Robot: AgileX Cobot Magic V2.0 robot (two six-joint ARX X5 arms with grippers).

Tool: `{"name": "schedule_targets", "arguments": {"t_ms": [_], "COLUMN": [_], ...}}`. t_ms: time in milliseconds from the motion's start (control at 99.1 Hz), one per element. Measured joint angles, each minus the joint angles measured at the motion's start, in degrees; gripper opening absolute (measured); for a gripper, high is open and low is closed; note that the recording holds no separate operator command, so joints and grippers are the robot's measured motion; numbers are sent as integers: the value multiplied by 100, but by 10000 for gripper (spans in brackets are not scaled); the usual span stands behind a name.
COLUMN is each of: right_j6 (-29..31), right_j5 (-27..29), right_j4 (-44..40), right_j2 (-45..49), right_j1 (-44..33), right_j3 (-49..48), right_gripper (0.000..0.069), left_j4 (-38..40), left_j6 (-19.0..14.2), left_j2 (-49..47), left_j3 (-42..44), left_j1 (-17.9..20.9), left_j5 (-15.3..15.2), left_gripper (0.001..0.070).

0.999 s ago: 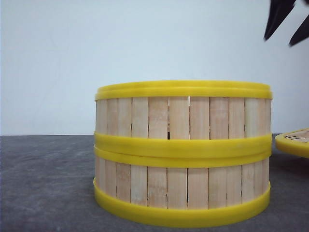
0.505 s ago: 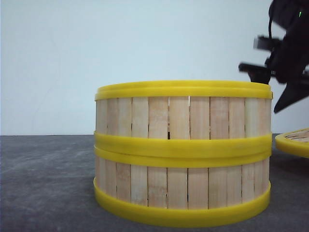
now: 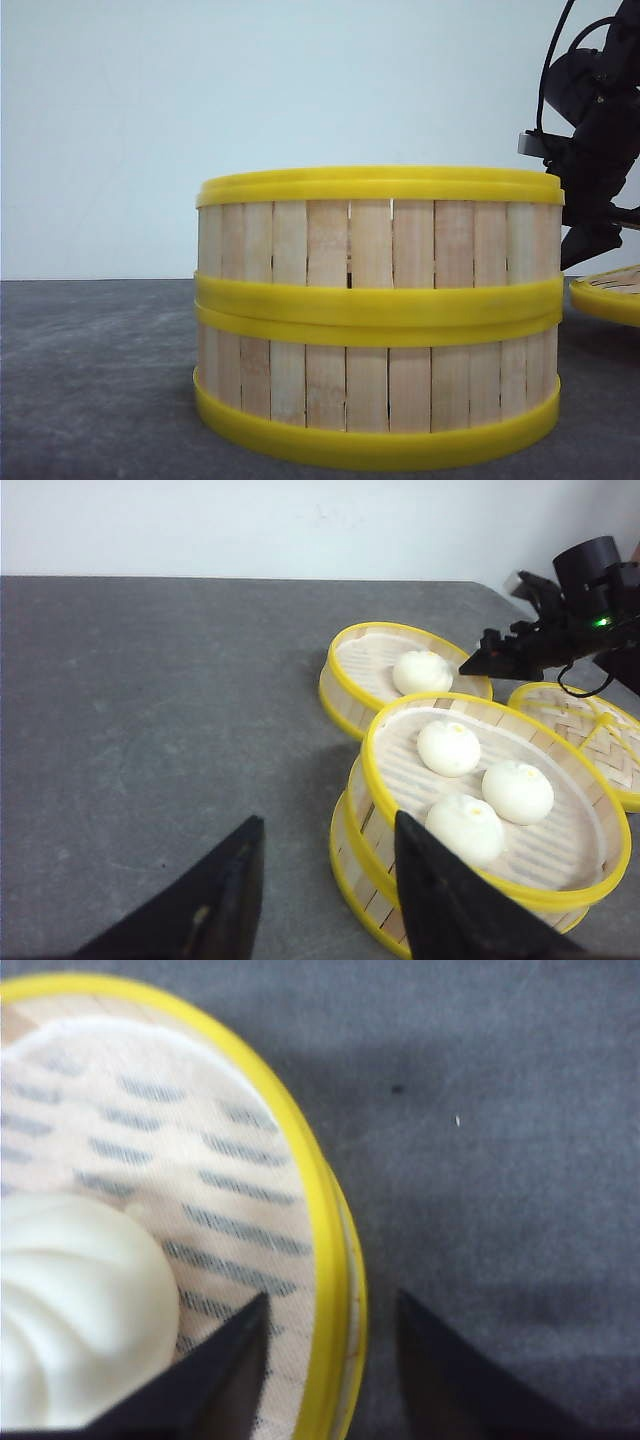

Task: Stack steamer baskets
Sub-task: 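Lift the third basket with the right gripper onto the two-basket stack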

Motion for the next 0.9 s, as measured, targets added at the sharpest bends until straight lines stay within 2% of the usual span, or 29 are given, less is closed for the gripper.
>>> {"name": "schedule_targets", "arguments": {"t_ms": [81,293,444,615,898], "right_j6": [9,175,212,236,258], "right_j5": [0,9,48,90,81], "right_j4": [-7,-20,57,-162,-988], "right_j2": [37,214,214,245,205], "right_j1": [0,20,26,26,33], "right_j3": [4,26,42,236,1241], "right_gripper": [140,111,33,28,28], "left_j4": [-42,-61,-66,-146,-382], "left_j6": [0,0,0,0,0], "left_j2": [0,0,0,0,0], "left_j3": [0,0,0,0,0], "left_j1": [0,0,0,0,0], "left_j5": [0,0,2,0,0], "left_gripper": [234,234,234,234,234]}}
